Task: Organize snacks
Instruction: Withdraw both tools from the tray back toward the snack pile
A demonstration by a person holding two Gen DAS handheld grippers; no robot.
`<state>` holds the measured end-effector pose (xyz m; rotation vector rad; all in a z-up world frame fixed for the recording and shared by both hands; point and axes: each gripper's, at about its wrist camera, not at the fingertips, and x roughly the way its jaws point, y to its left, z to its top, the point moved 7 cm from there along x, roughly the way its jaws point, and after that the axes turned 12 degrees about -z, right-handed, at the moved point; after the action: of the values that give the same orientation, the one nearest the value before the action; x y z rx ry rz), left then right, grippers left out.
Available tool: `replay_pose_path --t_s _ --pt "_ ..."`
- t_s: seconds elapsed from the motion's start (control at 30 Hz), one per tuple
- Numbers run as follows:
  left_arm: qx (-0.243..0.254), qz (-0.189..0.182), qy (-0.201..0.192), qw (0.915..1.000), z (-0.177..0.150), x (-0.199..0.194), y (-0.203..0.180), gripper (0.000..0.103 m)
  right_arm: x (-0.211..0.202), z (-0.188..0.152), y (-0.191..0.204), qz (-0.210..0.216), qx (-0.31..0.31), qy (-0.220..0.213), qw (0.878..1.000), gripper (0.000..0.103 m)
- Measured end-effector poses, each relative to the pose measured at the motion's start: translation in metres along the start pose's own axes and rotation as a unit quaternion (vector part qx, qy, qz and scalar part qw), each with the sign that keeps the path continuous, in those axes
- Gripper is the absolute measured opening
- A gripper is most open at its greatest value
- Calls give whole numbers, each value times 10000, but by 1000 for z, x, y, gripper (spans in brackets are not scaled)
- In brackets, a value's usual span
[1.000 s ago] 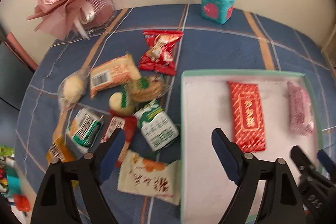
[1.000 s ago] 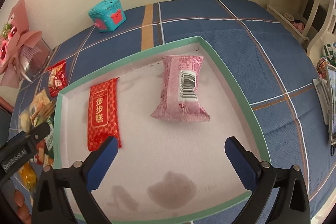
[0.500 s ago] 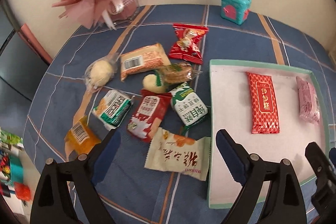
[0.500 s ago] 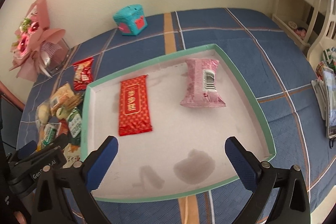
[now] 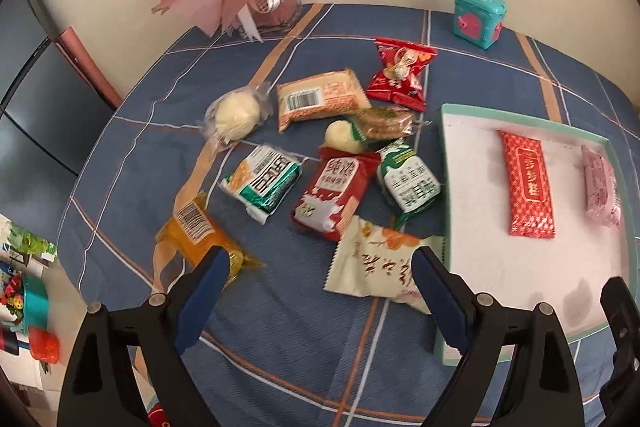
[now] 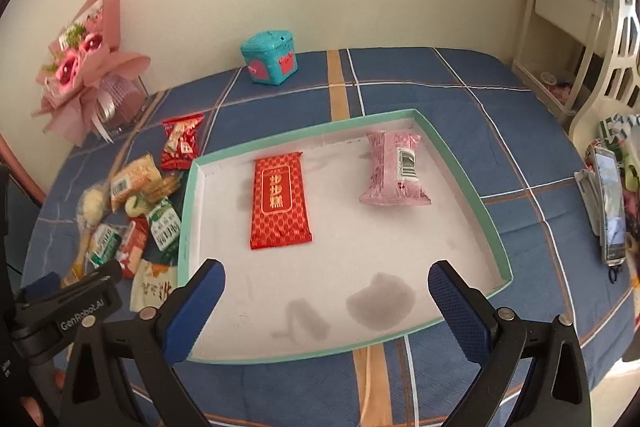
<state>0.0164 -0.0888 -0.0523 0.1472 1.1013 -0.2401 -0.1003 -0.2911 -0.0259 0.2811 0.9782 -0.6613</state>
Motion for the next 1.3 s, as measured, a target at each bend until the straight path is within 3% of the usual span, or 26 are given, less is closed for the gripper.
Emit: replay_pose_path --t_s 0.17,0.3,0.63,1.03,1.3 --pt "-92 -58 -118 9999 -1 -1 10 93 2 -10 5 148 127 260 9995 103" --pt "-218 -114 -183 9995 2 1 21 101 3 -12 18 59 -35 259 9996 103" --pt "-1110 -341 72 9932 -1 16 71 101 -3 -18 81 554 -550 274 9966 103" --pt "-1473 98 -47 9890 5 12 134 101 -4 -25 141 981 -1225 290 9872 103" --pt "-1770 -100 276 9838 -3 31 153 100 8 -28 163 1077 -1568 376 9810 97"
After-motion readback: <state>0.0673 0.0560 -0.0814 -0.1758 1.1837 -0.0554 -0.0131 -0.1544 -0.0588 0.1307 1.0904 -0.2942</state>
